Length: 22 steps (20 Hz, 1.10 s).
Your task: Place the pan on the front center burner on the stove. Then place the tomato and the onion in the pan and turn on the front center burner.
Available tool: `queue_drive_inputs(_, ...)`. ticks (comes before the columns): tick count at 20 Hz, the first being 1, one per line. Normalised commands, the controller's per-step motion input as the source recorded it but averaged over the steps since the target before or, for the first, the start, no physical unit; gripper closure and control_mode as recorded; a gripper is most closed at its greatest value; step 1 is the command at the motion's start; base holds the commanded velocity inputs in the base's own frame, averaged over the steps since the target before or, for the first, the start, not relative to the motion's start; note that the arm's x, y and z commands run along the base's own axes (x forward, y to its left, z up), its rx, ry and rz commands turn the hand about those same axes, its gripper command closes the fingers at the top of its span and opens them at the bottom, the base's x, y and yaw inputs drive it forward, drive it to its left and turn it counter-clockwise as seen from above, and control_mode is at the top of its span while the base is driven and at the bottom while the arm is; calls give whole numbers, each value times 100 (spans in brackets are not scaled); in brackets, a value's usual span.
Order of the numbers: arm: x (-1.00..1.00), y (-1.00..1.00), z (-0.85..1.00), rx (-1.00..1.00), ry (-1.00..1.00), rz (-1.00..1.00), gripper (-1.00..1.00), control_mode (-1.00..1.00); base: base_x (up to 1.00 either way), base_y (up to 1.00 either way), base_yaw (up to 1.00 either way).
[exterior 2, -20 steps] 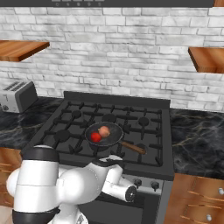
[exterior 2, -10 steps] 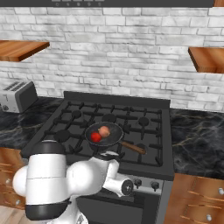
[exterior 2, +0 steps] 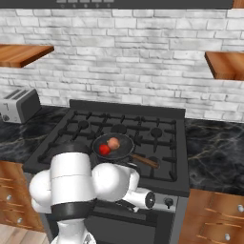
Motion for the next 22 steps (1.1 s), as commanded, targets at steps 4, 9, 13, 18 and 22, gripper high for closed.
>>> queue_drive_inputs(4, -22, 88, -51, 0, 8, 0, 100, -100, 0, 0, 0)
queue_drive_inputs(9, -51, 100, -67, -4, 5, 0, 100, -100, 0, 0, 0)
queue_drive_inputs(13, -49, 100, -64, -5, 4, 0, 100, -100, 0, 0, 0)
queue_drive_inputs(18, -39, 100, -57, -15, 0, -5, 100, -100, 0, 0, 0)
queue_drive_inputs(22, -30, 100, -39, -40, 0, -13, 100, -100, 0, 0, 0)
